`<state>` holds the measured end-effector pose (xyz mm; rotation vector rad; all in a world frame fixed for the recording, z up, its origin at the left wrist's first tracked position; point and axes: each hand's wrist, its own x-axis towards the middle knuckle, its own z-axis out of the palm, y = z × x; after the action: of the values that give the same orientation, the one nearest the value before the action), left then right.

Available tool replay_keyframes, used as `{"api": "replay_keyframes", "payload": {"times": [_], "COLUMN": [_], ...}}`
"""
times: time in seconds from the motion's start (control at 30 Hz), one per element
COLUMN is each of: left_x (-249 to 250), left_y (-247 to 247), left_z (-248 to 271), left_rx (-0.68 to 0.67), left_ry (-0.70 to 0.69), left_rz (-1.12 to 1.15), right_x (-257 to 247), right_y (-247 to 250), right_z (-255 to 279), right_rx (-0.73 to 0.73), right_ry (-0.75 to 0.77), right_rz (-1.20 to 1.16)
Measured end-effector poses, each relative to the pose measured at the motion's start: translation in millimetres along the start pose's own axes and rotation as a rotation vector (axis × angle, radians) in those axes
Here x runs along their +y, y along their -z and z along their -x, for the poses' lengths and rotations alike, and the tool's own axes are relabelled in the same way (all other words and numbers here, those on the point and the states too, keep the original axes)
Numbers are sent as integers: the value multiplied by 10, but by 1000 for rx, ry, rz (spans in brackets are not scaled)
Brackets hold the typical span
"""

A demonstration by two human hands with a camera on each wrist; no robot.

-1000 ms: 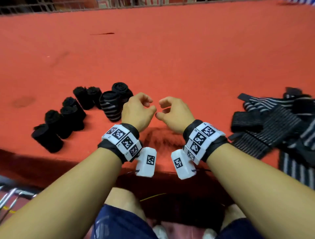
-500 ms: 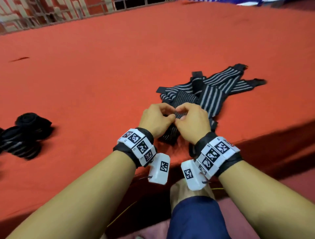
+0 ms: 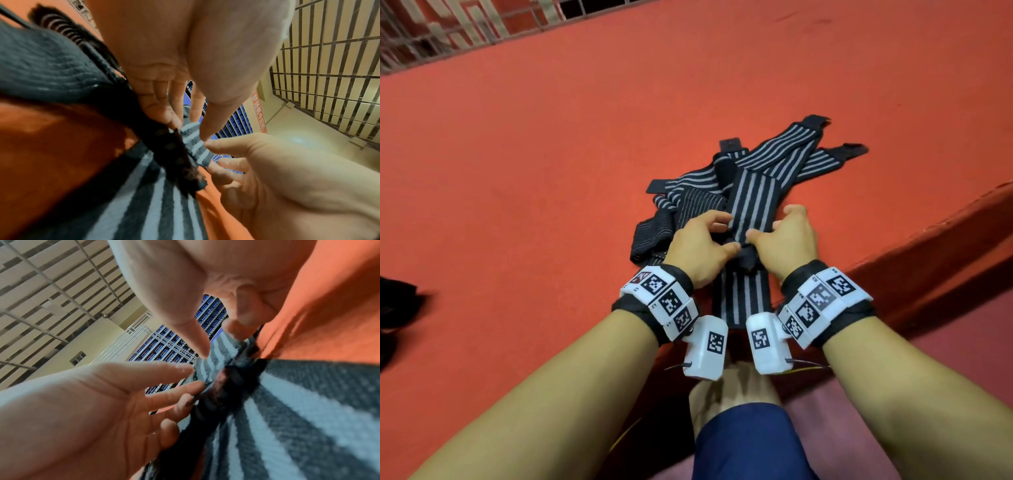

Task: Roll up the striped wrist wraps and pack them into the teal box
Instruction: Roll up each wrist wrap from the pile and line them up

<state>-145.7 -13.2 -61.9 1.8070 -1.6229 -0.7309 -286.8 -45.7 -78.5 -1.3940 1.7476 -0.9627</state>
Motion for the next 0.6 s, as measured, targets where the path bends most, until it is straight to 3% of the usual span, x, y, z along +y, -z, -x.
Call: {"api": "replay_keyframes", "payload": {"times": [0.23, 0.37, 0.6], "left_x": [-148, -193, -290], "left_y": [-85, -112, -151], "left_z": [-43, -55, -23], "left_rx": [-65, -64, -48], "left_ry": [3, -2, 3], "left_rz": [27, 29, -31], "right_x": [34, 47, 178], "right_y": [-46, -64, -55], "right_z": [-85, -26, -5], "right_rx": [-44, -99, 33], "right_ry": [115, 71, 110], "right_rz": [-76, -83, -248]}}
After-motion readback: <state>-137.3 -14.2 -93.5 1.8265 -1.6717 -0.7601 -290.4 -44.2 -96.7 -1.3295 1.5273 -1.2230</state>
